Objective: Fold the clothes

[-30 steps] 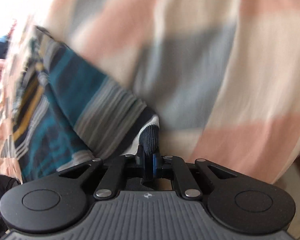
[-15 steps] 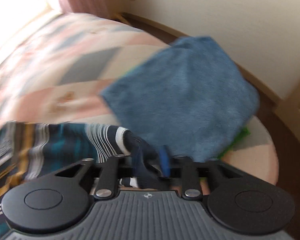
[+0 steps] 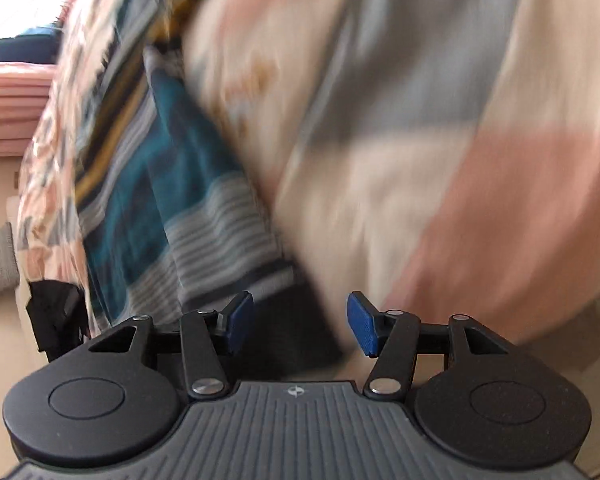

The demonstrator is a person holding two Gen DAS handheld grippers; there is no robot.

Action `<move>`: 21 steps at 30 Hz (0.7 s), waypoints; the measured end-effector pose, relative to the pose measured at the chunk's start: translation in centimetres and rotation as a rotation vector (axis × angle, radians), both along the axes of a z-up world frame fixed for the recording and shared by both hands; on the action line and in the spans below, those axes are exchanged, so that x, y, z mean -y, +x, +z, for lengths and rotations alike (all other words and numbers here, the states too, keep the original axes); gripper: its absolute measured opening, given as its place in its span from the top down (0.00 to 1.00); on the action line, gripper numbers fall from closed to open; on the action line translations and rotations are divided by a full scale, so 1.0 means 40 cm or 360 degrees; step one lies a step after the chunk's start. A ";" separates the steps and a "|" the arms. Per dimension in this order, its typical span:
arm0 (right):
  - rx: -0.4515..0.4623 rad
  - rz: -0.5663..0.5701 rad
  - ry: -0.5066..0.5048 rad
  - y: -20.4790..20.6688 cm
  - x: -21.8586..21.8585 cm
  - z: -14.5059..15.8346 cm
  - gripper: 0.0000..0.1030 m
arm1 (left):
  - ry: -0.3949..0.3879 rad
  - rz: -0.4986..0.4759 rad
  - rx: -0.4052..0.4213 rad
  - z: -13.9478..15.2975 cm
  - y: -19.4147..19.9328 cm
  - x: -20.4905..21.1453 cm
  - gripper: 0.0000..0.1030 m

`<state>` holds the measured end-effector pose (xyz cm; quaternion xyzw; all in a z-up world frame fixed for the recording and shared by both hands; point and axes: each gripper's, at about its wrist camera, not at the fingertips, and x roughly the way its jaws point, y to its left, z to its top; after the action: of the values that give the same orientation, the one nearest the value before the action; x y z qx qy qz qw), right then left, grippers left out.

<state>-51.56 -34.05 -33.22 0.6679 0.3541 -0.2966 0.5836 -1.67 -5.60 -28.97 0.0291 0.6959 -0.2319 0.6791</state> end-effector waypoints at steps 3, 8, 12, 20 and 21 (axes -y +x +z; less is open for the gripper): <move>-0.0045 0.0002 -0.0063 0.011 -0.033 0.000 0.40 | 0.0025 -0.0028 -0.0015 -0.049 0.012 0.013 0.50; -0.0085 -0.0037 -0.0143 0.034 -0.058 -0.017 0.41 | 0.0038 -0.0157 -0.0026 -0.105 0.023 0.065 0.69; -0.0018 0.0115 -0.0236 0.064 -0.069 0.022 0.96 | -0.0098 -0.0369 0.0024 -0.042 0.006 0.076 0.99; -0.0121 0.0148 -0.0552 -0.106 -0.080 0.158 0.99 | -0.0154 -0.0583 0.0099 0.000 -0.064 -0.040 0.99; -0.0179 0.0136 -0.0499 -0.100 -0.084 0.126 0.99 | -0.0053 -0.0608 0.0096 -0.029 -0.077 -0.026 0.99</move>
<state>-55.56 -30.70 -28.18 0.5355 0.3636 -0.3600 0.6719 -4.74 -4.58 -30.13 0.1563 0.6532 -0.3671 0.6436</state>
